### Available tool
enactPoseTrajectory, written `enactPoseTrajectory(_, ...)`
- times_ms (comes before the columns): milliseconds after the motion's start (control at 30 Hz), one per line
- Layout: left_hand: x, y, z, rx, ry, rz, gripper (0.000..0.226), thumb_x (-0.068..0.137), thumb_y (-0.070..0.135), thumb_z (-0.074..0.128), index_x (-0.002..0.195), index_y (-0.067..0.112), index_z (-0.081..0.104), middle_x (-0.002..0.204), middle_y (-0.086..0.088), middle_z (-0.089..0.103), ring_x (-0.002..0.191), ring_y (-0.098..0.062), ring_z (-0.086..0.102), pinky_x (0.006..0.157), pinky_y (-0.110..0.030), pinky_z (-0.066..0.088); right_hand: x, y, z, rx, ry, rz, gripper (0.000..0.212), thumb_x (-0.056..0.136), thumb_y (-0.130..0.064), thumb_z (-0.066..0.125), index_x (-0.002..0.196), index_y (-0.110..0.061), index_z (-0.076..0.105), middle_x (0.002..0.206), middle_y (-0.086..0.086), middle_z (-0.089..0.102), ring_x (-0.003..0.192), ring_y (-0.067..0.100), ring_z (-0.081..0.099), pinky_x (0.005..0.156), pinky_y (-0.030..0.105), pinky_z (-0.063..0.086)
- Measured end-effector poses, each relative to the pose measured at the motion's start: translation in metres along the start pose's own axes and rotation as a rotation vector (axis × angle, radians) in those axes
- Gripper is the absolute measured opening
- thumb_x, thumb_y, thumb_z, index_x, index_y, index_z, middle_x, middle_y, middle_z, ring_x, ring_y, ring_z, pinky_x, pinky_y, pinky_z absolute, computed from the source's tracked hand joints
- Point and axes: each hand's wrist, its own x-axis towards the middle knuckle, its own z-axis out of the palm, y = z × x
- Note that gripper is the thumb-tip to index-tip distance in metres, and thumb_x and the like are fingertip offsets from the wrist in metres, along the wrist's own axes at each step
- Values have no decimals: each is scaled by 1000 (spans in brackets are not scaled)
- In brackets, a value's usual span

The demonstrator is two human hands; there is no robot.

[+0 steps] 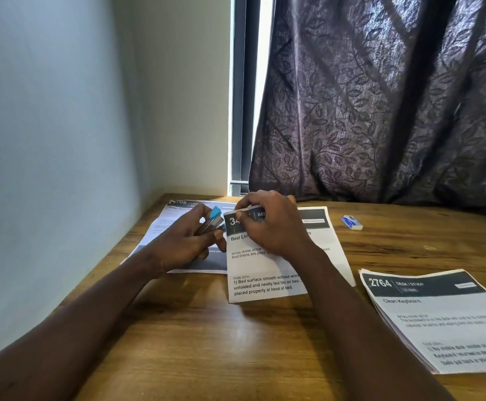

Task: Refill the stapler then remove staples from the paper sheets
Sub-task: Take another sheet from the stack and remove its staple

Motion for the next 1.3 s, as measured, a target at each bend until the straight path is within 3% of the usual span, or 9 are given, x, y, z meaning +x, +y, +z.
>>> enactPoseTrajectory(133,1,1,1,-16,-3,-19,18,104,17,54,117,12,43,86,-2,74,50,-12,48,49,-16,43,0,-1,3,103,-48,49,15,89,-40,71,99,-30,76,102,-9,75,95,13,65,97,53,47)
enactPoseTrajectory(233,1,-2,-4,-37,-6,-8,22,100,20,60,114,10,47,83,-7,75,52,-11,45,48,-18,40,-3,-4,0,297,-152,124,33,82,-56,73,102,-30,77,100,-6,75,89,19,71,79,43,57)
enactPoseTrajectory(367,-2,-2,-5,-155,-37,40,16,94,15,58,105,5,51,68,-3,70,49,-14,46,47,-22,38,-5,-6,-6,585,-300,177,23,86,-31,80,105,-19,76,95,7,77,73,25,76,59,31,57)
enactPoseTrajectory(567,-3,-4,-6,-233,-22,73,12,99,6,54,109,10,58,61,0,57,48,-12,35,44,-21,31,-10,-21,5,762,-214,150,14,85,-17,81,97,-12,77,89,15,76,75,37,74,65,39,59)
enactPoseTrajectory(667,-2,-3,-8,-287,8,88,33,85,17,56,117,10,60,67,-12,47,51,-14,30,43,-22,24,-8,-24,9,858,-196,219,8,86,-11,78,94,-11,76,90,15,75,71,29,72,65,38,59)
enactPoseTrajectory(867,1,-8,-1,-269,52,152,40,86,36,63,121,17,58,92,-42,58,74,-44,51,60,-42,37,-11,-32,20,1009,-129,336,13,92,-11,66,81,-17,69,72,7,68,59,17,64,56,28,54)
enactPoseTrajectory(967,1,-8,2,-243,85,194,35,93,34,58,122,14,57,99,-37,65,83,-62,59,72,-54,43,-11,-34,23,1049,-97,384,21,93,-11,65,74,-21,68,65,2,67,56,15,64,53,26,54)
enactPoseTrajectory(1133,3,-1,4,-58,164,275,51,97,50,52,114,2,60,86,-19,68,73,-24,67,65,-39,51,-10,-35,26,1090,12,417,23,94,-6,61,76,-16,72,67,1,69,60,15,64,54,26,55)
enactPoseTrajectory(1300,2,-3,-2,28,193,266,24,106,36,47,101,13,53,74,6,69,68,-22,66,61,-36,50,-6,-26,27,936,34,332,20,99,-35,60,97,-19,71,88,10,73,71,20,70,66,36,58)
